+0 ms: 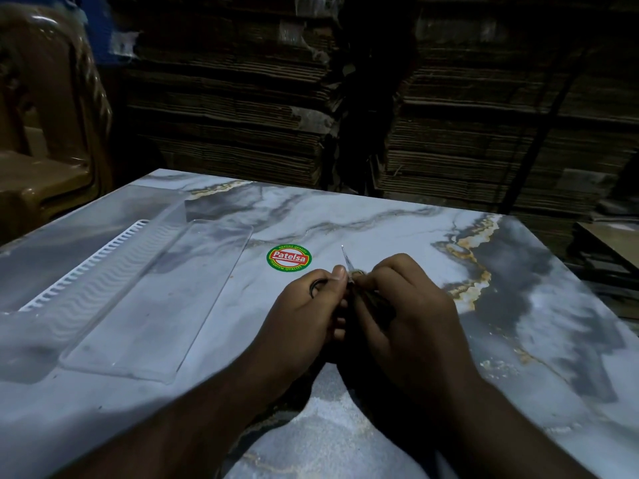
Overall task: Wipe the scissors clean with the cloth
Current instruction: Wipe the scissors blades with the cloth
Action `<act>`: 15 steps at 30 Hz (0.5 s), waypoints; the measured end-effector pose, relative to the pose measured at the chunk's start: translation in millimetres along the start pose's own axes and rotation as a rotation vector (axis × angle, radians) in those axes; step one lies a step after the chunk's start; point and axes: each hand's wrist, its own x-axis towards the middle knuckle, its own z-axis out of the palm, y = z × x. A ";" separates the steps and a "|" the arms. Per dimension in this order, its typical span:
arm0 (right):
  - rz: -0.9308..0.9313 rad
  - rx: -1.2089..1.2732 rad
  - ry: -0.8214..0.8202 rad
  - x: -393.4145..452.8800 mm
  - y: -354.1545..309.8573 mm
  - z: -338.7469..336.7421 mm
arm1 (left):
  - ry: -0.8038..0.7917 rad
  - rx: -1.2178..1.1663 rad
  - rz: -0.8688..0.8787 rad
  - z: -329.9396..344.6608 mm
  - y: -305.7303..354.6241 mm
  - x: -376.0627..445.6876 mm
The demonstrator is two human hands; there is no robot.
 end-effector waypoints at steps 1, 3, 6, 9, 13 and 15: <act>-0.008 0.003 0.002 0.5 -0.9 1.1 | 0.009 0.008 0.003 0.1 -0.5 0.1; -0.061 0.002 0.010 0.6 1.4 1.7 | 0.011 0.023 0.000 -0.6 -1.2 -0.5; -0.106 -0.035 0.016 0.3 6.5 -0.8 | -0.003 0.014 -0.015 0.5 -0.1 -1.7; -0.111 -0.064 0.017 0.7 5.6 -1.5 | -0.014 0.017 -0.018 2.5 2.0 -3.3; -0.162 -0.050 0.015 3.6 7.8 -4.4 | -0.014 0.025 -0.033 1.1 3.1 -3.0; -0.202 -0.015 -0.056 1.2 7.7 -6.2 | 0.001 0.040 -0.047 1.0 5.6 -2.6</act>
